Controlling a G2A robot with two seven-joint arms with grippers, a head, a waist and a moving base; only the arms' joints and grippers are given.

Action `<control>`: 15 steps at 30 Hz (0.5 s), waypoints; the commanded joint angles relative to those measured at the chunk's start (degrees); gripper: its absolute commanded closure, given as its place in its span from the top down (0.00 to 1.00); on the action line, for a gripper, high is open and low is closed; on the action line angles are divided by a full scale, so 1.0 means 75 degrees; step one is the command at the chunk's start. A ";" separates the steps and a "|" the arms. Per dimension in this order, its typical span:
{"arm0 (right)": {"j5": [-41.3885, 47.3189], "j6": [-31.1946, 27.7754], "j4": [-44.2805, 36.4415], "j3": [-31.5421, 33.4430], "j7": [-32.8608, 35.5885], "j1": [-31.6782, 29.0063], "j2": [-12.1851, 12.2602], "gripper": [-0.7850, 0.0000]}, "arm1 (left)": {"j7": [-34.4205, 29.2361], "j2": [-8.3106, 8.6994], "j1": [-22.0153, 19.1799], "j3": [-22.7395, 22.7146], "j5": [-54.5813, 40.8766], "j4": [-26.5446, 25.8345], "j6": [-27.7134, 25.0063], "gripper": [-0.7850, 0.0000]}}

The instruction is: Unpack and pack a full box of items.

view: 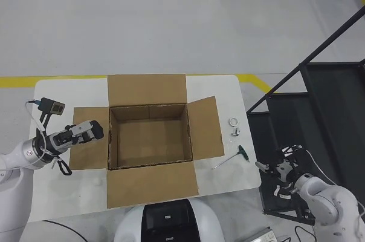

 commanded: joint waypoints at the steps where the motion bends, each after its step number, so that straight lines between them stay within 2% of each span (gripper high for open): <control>1: -0.0451 0.0408 0.0158 -0.0305 0.0028 0.0245 0.0000 1.00 | 0.0000 0.0000 0.0000 0.0000 0.0000 0.0000 0.0000 1.00; 5: -0.1074 0.1223 0.0389 -0.1123 -0.0101 0.0688 -0.0045 1.00 | 0.0000 0.0000 0.0000 0.0000 0.0000 0.0000 0.0000 1.00; 8: -0.1288 0.1421 0.0693 -0.1463 -0.0026 0.1020 -0.0047 1.00 | 0.0000 0.0000 0.0000 0.0000 0.0000 0.0000 0.0000 1.00; 12: -0.1579 0.1358 0.1216 -0.1674 0.0317 0.1475 -0.0005 1.00 | 0.0000 0.0000 0.0000 0.0000 0.0000 0.0000 0.0000 1.00; 13: -0.1628 0.1294 0.1348 -0.1712 0.0360 0.1576 0.0007 0.99 | 0.0000 0.0000 0.0000 0.0000 0.0000 0.0000 0.0000 1.00; 14: -0.1641 0.1216 0.1472 -0.1747 0.0395 0.1656 0.0018 0.92 | 0.0000 0.0000 0.0000 0.0000 0.0000 0.0000 0.0000 1.00; 15: -0.1657 0.1130 0.1582 -0.1774 0.0429 0.1719 0.0029 0.92 | 0.0000 0.0000 0.0000 0.0000 0.0000 0.0000 0.0000 1.00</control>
